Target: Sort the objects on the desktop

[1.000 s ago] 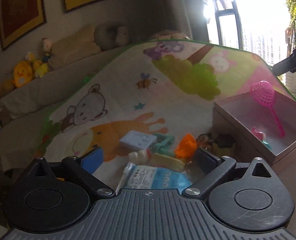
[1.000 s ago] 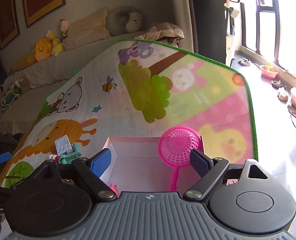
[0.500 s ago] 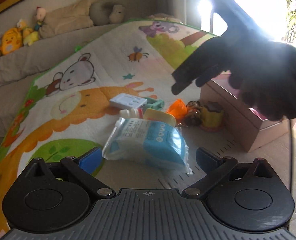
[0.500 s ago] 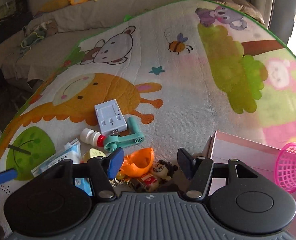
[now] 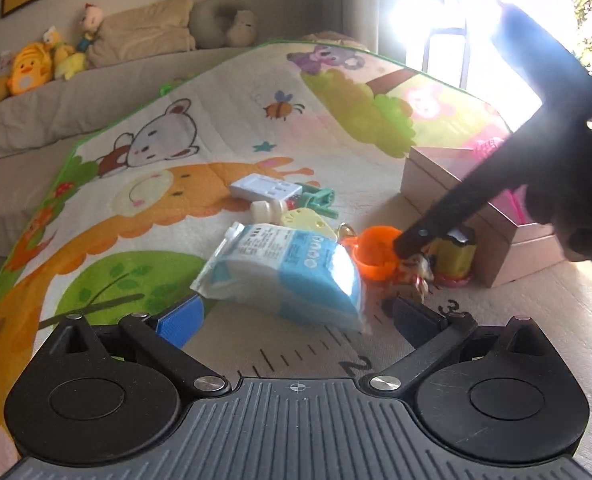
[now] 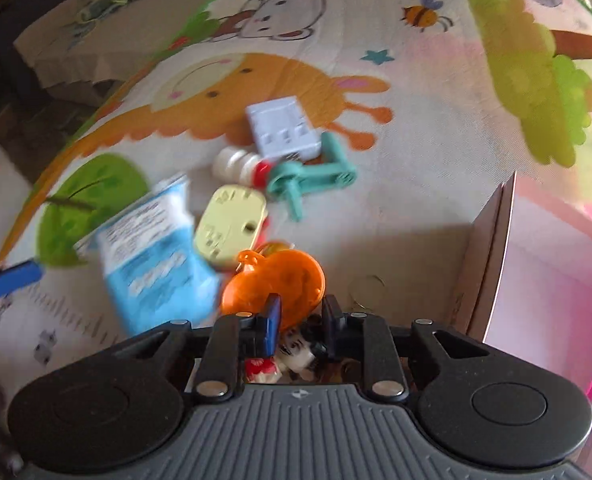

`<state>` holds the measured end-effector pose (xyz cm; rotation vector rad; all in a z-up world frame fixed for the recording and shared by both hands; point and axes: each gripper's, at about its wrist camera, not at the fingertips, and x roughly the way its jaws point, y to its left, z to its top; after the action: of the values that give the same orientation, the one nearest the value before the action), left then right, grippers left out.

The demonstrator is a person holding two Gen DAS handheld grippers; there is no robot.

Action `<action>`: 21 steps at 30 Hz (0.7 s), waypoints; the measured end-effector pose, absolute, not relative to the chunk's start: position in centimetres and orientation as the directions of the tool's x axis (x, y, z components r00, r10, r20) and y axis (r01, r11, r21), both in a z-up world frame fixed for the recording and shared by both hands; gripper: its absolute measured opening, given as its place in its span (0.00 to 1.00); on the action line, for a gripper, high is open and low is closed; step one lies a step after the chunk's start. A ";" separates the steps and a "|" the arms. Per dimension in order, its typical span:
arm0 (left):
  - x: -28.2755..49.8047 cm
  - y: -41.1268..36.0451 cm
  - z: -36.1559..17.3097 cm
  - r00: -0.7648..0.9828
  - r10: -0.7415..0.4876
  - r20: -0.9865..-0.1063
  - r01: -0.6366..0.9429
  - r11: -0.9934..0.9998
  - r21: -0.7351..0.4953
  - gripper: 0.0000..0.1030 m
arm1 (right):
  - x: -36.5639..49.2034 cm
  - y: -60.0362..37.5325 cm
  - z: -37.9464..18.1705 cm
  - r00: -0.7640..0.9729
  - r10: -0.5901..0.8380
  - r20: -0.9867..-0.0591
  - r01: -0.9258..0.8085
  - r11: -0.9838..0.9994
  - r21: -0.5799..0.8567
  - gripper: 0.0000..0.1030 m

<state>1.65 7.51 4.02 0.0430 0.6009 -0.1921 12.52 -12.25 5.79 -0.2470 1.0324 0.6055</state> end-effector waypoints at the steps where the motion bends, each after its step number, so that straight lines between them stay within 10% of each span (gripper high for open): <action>1: 1.6 7.4 4.0 0.805 -0.168 -0.569 0.193 0.981 -0.017 1.00 | 11.4 -13.4 6.8 0.405 0.367 -0.838 -0.592 0.803 0.066 0.21; 5: 1.5 6.7 4.1 0.798 -0.169 -0.579 0.199 0.980 -0.011 1.00 | 12.2 -20.3 10.5 0.635 0.265 -0.725 -0.417 0.908 -0.034 0.47; 12: 0.9 3.9 5.3 0.801 -0.206 -0.562 0.262 0.965 0.019 1.00 | 20.7 -30.5 10.8 0.778 -0.063 -0.625 0.007 0.996 -0.091 0.38; 21: 1.5 2.8 4.0 0.770 -0.211 -0.602 0.295 0.954 0.043 1.00 | 19.0 -29.9 8.5 0.656 0.204 -0.727 -0.159 0.979 0.131 0.35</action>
<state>1.49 2.82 4.01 0.1385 0.6358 -0.2755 18.96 -29.89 8.53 0.0580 0.8304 0.2055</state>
